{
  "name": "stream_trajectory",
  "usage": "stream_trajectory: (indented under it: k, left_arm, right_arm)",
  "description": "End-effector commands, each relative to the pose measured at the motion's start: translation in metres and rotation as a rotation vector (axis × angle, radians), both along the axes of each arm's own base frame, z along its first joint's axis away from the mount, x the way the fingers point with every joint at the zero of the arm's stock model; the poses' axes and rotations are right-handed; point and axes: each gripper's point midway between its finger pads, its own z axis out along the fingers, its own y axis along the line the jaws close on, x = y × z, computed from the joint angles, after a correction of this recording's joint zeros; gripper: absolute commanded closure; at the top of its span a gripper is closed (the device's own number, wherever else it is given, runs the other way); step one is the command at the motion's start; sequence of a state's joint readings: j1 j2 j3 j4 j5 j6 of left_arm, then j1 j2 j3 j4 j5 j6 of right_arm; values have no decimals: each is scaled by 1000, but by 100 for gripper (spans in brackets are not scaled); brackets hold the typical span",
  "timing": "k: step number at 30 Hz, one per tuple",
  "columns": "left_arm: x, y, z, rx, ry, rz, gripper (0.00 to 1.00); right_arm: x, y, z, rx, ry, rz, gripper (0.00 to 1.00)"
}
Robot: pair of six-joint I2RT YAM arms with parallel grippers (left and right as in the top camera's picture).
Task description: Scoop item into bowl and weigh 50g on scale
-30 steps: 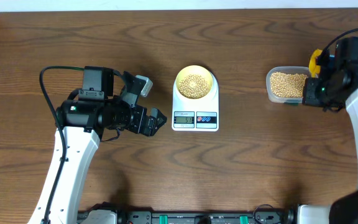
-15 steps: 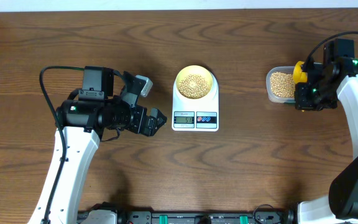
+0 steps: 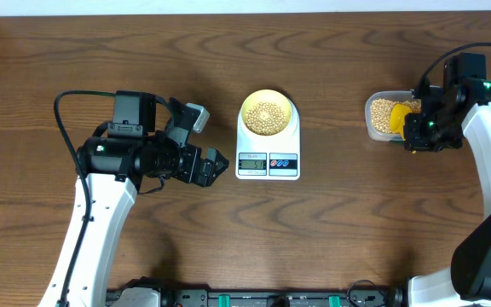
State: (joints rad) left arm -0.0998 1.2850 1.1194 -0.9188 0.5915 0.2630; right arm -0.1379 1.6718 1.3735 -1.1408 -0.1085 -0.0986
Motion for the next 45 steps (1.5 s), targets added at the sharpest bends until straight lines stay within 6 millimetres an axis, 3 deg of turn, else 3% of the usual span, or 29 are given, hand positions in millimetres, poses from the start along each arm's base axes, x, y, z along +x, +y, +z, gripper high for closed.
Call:
stream_trajectory:
  k: [1, 7, 20, 24, 29, 34, 39, 45]
  left_arm:
    - [0, 3, -4, 11, 8, 4, 2]
    - [0, 3, -4, 11, 8, 4, 2]
    - [0, 3, -4, 11, 8, 4, 2]
    - [0, 3, -4, 10, 8, 4, 2]
    - [0, 3, -4, 11, 8, 4, 2]
    - [0, 3, -4, 11, 8, 4, 2]
    - [0, 3, -4, 11, 8, 4, 2]
    - [0, 3, -4, 11, 8, 4, 2]
  right_arm:
    - [1, 0, 0, -15, 1, 6, 99]
    - [4, -5, 5, -36, -9, -19, 99]
    - [19, -1, 57, -30, -177, 6, 99]
    - [31, 35, 77, 145, -288, 120, 99]
    - [60, 99, 125, 434, -525, 290, 99]
    - [72, 145, 147, 477, -647, 438, 99]
    - [59, 196, 146, 427, -699, 706, 99]
    - [54, 221, 117, 234, -654, 829, 99]
